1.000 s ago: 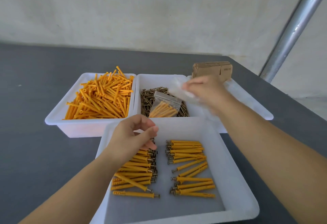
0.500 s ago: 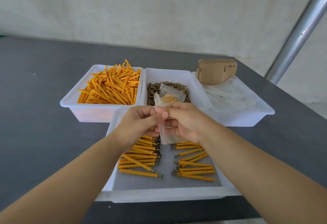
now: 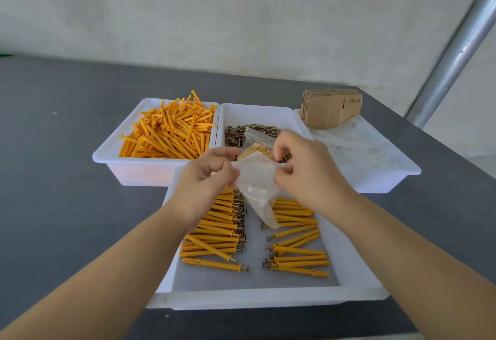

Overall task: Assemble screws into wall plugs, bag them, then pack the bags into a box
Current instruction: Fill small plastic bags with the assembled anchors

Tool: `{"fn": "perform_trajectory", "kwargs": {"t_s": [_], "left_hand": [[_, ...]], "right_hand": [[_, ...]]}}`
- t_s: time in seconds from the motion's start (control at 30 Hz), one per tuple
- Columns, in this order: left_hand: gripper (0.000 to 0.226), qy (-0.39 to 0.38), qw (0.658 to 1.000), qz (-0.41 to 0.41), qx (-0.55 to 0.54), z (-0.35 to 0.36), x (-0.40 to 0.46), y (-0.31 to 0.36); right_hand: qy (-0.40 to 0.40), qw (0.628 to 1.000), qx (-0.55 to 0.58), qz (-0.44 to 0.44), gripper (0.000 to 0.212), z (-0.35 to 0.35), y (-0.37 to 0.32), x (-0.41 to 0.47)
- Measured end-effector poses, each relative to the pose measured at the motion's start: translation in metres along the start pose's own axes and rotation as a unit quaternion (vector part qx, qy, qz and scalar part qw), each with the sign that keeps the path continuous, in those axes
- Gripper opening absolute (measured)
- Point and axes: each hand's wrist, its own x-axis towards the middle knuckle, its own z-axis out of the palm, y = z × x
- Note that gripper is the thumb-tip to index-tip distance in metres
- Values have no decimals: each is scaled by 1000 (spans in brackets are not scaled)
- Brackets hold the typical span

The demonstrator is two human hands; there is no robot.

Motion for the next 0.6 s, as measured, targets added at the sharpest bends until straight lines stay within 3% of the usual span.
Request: {"fn": "perform_trajectory", "kwargs": {"t_s": [0.07,0.13,0.23,0.3,0.37,0.43,0.53,0.6], "left_hand": [[36,-7,1000,27,5,0,0,0],[32,-18,998,60,-1,1,-2,1],[29,-19,993,112,11,4,-6,4],[27,-9,986,158,42,6,-10,6],[26,-15,980,191,48,8,-12,7],[23,-27,980,196,26,9,-12,7],[27,-61,984,170,4,5,-11,6],[35,-88,982,166,31,3,-9,5]], "right_hand": [[-45,993,-62,-87,26,3,-3,-4],[-104,983,-108,-110,34,7,-3,-5],[-182,983,-16,10,28,12,-7,-2],[-181,969,126,109,16,14,-9,1],[-176,952,209,136,4,18,-8,2],[-236,916,295,136,14,16,-6,4],[-411,796,423,136,28,4,1,8],[-480,774,393,124,29,0,11,14]]}}
